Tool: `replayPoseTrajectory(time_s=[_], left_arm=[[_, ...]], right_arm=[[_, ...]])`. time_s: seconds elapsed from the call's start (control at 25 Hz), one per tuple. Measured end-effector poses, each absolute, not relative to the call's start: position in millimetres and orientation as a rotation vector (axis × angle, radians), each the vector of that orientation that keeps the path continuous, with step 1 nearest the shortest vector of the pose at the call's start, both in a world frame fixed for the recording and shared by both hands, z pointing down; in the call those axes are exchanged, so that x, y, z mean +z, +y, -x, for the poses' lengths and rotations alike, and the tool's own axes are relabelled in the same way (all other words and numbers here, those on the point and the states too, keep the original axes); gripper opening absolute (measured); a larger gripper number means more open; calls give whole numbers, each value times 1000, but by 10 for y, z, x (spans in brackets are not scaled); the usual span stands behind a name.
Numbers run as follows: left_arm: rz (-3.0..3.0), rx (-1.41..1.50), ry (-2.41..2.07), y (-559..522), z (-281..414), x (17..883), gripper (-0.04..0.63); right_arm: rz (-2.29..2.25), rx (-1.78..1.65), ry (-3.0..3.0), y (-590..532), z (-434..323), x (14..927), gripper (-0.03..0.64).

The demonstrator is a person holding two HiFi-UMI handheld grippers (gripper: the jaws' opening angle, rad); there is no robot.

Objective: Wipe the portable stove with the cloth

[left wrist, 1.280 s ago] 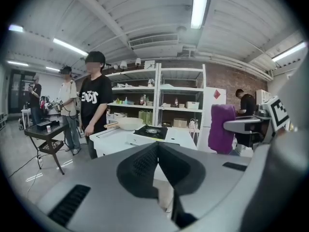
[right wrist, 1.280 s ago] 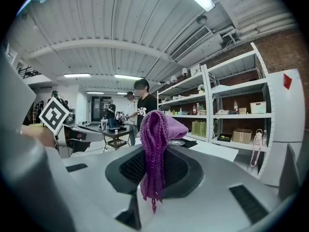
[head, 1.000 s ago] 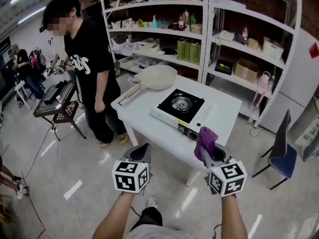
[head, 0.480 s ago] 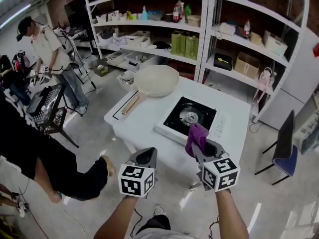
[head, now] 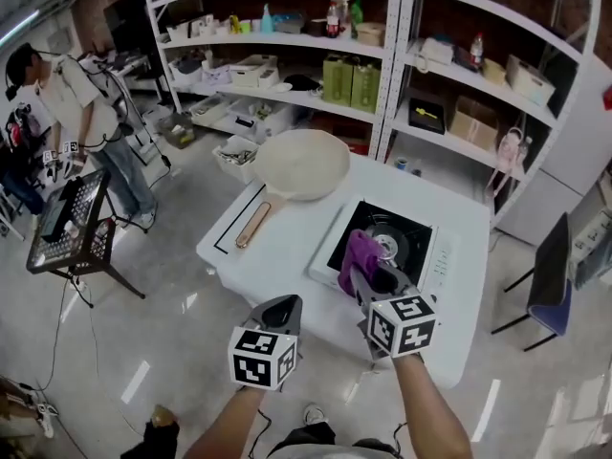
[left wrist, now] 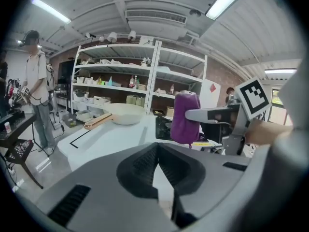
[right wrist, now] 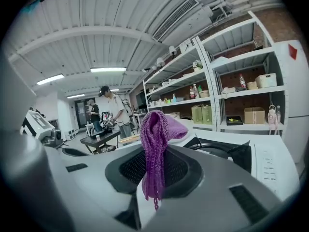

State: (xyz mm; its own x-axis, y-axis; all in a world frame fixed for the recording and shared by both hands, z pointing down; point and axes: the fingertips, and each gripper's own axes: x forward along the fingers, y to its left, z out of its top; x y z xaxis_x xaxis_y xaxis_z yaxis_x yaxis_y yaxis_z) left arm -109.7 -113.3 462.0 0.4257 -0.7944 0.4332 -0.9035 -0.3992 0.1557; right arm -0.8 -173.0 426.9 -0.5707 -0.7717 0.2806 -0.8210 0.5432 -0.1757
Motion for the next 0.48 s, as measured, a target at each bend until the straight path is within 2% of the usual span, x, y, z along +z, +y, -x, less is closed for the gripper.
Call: replayPoseTrajectory(time_s=[0.28, 0.48], left_arm=[[-2319, 432, -1429, -1280, 1216, 4683, 3], [-2329, 461, -1417, -1362, 1153, 4719, 3]], right_arm=[[-1533, 494, -2548, -2031, 47, 4477, 66], [-1578, 419, -2468, -2104, -36, 4568, 66]])
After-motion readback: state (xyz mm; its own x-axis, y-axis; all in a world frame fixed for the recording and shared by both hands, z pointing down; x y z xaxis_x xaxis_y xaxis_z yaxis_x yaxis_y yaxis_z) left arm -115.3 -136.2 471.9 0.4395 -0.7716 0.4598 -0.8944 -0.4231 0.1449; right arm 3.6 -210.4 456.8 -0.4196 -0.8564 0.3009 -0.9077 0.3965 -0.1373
